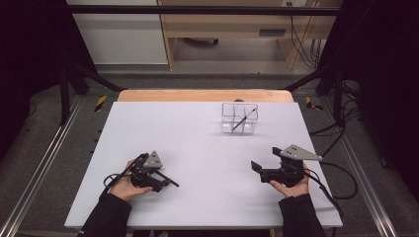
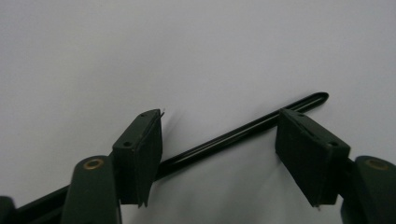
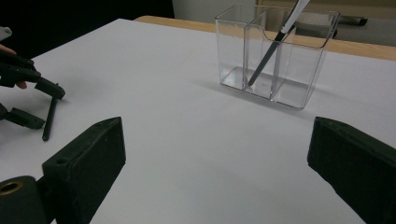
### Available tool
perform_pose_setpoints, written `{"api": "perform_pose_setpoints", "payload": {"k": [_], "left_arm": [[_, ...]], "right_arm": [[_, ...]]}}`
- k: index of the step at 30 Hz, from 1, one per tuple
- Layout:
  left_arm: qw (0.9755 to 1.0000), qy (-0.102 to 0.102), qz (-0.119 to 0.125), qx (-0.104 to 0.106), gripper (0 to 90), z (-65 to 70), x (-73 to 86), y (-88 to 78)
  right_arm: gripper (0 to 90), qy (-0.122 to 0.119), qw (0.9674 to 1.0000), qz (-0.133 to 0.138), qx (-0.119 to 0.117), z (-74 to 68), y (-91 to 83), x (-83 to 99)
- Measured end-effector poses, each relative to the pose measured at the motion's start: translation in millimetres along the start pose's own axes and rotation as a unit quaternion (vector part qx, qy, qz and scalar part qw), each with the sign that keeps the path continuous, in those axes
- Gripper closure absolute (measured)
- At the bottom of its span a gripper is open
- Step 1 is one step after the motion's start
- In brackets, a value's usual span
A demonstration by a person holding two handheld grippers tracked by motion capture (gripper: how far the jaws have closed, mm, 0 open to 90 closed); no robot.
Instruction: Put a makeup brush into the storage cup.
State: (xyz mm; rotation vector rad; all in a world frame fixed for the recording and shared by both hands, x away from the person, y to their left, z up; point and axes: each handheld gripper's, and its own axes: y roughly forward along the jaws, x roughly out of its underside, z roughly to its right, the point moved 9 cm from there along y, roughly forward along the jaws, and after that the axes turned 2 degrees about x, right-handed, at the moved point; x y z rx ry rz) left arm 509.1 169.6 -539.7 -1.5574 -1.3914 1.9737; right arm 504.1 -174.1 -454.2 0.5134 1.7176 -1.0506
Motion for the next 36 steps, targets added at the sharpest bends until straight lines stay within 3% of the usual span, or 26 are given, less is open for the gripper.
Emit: {"api": "perform_pose_setpoints", "payload": {"k": [10,18,25,36], "left_arm": [[0.9998,-0.018,-0.007,0.010,40.2,3.0,0.2,-0.6],[0.9996,-0.019,-0.016,0.009,46.8,6.2,-0.5,-1.5],[0.9995,-0.008,-0.030,0.010,58.1,12.2,-1.6,-3.0],[0.9986,-0.009,-0.051,0.015,65.9,15.8,0.8,-6.8]], "right_arm": [[4.9,-0.003,1.0000,-0.001,-0.002,-2.0,-0.1,-0.6],[4.8,-0.003,1.0000,0.002,-0.002,-2.5,-0.9,-1.7],[4.8,-0.004,1.0000,0.002,-0.002,-2.2,-1.5,-2.0],[4.8,-0.004,1.0000,0.002,-0.002,-2.4,-1.4,-1.7]]}}
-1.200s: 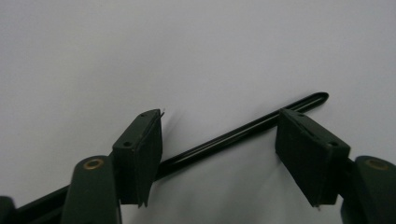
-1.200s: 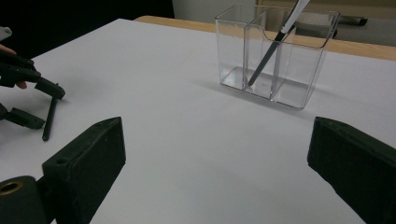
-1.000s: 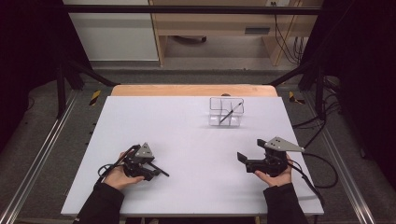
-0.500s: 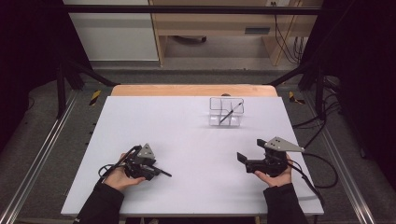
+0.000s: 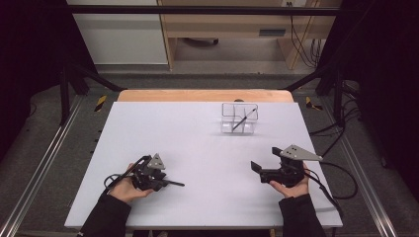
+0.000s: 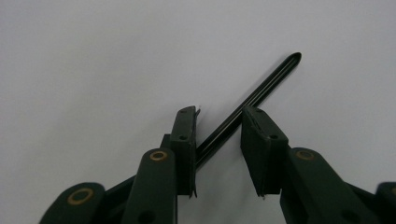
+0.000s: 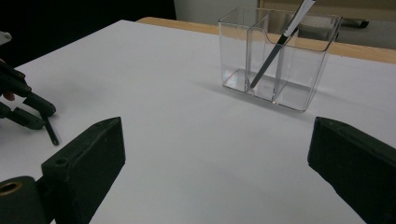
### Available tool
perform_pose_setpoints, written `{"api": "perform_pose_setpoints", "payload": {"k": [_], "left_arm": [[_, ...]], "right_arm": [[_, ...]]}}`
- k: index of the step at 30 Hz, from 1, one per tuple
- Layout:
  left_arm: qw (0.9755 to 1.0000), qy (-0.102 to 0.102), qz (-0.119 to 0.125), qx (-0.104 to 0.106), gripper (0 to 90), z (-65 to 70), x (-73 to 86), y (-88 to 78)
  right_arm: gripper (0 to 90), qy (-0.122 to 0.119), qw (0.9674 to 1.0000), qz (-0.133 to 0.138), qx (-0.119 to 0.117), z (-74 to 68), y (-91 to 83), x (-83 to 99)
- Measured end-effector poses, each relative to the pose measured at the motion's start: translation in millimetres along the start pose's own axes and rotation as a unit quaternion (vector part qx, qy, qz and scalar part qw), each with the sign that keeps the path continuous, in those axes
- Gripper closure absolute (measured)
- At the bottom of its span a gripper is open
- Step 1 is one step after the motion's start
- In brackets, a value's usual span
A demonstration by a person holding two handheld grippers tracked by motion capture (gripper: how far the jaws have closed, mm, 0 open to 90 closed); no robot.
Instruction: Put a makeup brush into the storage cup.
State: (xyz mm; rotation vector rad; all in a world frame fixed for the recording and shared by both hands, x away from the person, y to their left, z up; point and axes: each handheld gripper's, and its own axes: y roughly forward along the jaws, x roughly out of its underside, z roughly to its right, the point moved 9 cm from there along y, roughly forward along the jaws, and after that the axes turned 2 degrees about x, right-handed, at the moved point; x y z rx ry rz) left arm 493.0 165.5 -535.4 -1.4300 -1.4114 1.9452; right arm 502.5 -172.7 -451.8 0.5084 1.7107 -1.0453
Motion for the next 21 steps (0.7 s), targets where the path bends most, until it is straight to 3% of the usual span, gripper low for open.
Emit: {"api": "perform_pose_setpoints", "payload": {"k": [21], "left_arm": [[0.9994,0.017,-0.021,0.021,77.6,6.8,6.0,-5.7]], "right_arm": [[4.9,-0.001,1.0000,0.001,0.000,0.1,-0.4,-0.2]]}}
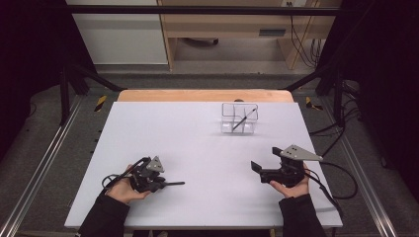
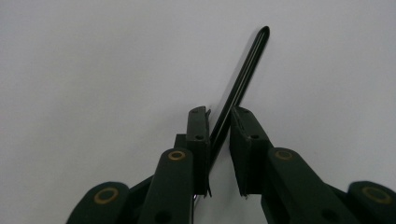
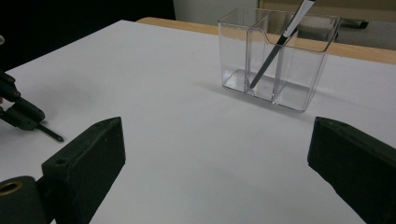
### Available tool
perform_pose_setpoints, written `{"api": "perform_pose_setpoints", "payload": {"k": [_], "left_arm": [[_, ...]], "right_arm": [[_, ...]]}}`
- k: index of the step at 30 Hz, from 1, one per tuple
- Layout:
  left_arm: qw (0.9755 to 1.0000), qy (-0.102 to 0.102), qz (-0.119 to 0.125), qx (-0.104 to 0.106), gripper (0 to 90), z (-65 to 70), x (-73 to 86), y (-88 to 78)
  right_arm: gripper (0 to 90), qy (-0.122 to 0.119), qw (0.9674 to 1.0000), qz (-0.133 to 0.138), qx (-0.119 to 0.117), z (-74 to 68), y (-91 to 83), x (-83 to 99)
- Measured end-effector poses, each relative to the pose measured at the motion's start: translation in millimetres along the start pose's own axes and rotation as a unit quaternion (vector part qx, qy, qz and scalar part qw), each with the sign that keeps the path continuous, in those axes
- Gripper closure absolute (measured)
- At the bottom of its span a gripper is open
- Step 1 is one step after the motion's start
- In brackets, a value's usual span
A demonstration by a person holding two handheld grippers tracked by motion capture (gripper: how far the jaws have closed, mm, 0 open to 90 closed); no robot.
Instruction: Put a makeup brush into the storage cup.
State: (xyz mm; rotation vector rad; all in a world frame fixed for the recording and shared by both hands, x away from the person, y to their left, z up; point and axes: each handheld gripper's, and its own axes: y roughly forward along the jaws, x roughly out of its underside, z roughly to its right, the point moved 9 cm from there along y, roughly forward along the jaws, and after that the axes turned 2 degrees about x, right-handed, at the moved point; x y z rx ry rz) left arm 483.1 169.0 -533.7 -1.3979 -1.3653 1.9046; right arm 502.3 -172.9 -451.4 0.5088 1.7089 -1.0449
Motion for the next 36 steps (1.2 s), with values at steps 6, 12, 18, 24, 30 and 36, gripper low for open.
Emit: {"api": "perform_pose_setpoints", "payload": {"k": [6,12,18,24,30,36], "left_arm": [[1.0000,0.003,0.000,0.000,79.2,1.9,0.5,-0.5],[1.0000,0.003,0.000,-0.002,80.2,3.3,0.5,-1.1],[1.0000,-0.003,0.003,-0.005,81.9,2.9,-0.3,-0.8],[0.9997,-0.016,0.007,-0.019,83.0,0.4,-3.0,1.1],[0.9989,-0.036,0.016,-0.027,83.0,-3.1,-5.1,2.7],[0.9982,-0.041,0.016,-0.042,80.4,-7.5,-5.1,3.6]], "right_arm": [[4.8,0.000,1.0000,0.000,0.000,0.1,0.0,0.1],[4.9,0.000,1.0000,-0.001,0.000,-0.1,-0.1,0.2],[4.9,0.000,1.0000,0.000,0.000,0.0,-0.1,0.1],[4.9,-0.001,1.0000,-0.002,0.000,-0.1,0.3,0.6],[4.9,-0.001,1.0000,-0.001,0.000,0.0,0.2,0.4],[4.9,-0.001,1.0000,-0.002,-0.001,-0.2,0.3,0.4]]}}
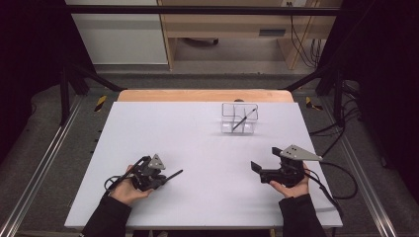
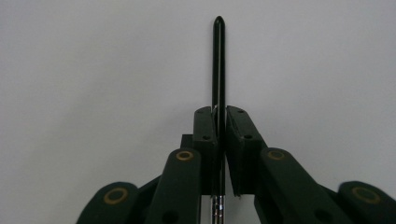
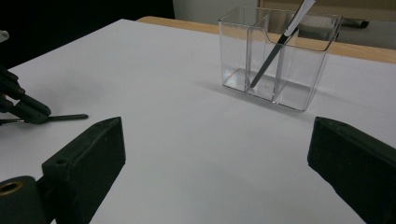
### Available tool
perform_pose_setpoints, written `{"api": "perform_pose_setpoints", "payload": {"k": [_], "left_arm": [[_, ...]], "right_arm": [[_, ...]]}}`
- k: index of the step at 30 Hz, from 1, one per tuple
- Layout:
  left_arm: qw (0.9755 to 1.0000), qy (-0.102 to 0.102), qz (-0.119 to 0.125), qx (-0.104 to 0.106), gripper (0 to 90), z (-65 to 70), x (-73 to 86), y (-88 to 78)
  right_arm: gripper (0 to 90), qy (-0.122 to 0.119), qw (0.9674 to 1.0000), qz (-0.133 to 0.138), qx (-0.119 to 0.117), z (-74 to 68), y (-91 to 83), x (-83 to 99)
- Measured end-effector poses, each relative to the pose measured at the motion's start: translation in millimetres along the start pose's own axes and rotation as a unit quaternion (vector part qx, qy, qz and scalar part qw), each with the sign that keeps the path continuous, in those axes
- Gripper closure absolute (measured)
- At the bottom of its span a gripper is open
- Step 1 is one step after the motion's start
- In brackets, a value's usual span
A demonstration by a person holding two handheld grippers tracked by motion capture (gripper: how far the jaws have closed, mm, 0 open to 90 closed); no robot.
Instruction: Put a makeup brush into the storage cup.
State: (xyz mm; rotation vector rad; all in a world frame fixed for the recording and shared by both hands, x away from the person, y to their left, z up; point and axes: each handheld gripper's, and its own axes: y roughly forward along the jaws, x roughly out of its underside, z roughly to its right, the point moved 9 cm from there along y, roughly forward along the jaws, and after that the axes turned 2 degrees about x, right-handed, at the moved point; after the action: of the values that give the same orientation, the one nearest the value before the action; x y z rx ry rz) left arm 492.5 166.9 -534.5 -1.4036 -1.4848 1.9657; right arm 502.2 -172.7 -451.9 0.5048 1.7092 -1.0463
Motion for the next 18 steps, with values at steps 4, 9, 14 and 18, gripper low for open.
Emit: {"api": "perform_pose_setpoints", "payload": {"k": [4,9,14,18], "left_arm": [[0.9999,-0.002,0.009,0.008,68.6,-0.8,-1.5,-4.3],[1.0000,-0.007,0.006,-0.001,58.6,-4.4,-3.5,-11.7],[0.9999,-0.003,-0.011,-0.007,49.6,-6.0,-3.3,-16.8],[0.9996,0.003,-0.026,-0.009,45.4,-6.0,-4.5,-16.1]], "right_arm": [[5.0,0.001,1.0000,0.000,0.000,-0.1,0.5,0.0],[5.0,0.000,1.0000,-0.001,-0.001,-0.9,0.7,-0.3],[5.0,0.000,1.0000,0.000,-0.003,-1.5,0.7,-0.8],[5.0,-0.002,1.0000,-0.003,-0.003,-2.8,1.5,-0.6]]}}
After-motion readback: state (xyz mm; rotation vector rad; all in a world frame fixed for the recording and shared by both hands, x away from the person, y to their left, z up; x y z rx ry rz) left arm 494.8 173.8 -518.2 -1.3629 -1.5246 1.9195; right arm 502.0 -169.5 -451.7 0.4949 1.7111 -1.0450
